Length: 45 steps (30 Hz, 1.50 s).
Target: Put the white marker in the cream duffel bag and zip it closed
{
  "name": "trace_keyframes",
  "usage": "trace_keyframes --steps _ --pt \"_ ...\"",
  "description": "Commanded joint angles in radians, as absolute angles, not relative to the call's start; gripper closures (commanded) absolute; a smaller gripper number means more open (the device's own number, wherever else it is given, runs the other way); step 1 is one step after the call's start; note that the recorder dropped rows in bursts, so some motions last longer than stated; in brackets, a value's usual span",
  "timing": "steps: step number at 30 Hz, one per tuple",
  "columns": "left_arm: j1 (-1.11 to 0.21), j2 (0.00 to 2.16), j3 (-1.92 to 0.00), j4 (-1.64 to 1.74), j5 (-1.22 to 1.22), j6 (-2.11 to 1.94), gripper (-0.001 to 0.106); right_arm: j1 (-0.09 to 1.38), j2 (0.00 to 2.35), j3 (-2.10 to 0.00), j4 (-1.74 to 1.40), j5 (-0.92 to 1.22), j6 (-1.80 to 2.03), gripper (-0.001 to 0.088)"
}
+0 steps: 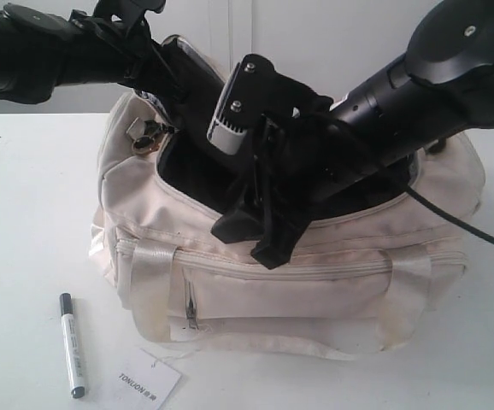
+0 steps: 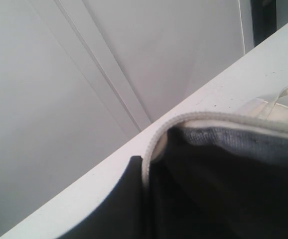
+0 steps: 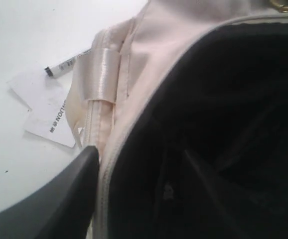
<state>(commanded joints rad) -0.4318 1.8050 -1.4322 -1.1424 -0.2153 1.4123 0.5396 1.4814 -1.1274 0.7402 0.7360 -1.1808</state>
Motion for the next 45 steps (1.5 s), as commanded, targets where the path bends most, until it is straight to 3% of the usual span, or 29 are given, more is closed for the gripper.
trace_keyframes --steps 13,24,28,45 --pt "-0.432 1.805 -1.432 -1.142 -0.214 1.412 0.105 0.540 1.380 -1.127 0.787 0.776 -1.066 0.0424" --pt "-0.432 1.805 -1.432 -1.142 -0.214 1.412 0.105 0.578 1.380 -1.127 0.874 0.825 -1.066 0.0785" --pt "-0.432 1.805 -1.432 -1.142 -0.214 1.412 0.105 0.633 1.395 -1.127 0.874 0.825 -1.041 0.0869" --pt "-0.432 1.805 -1.432 -1.142 -0.214 1.412 0.105 0.816 1.554 -1.127 0.749 0.733 -0.658 0.0868"
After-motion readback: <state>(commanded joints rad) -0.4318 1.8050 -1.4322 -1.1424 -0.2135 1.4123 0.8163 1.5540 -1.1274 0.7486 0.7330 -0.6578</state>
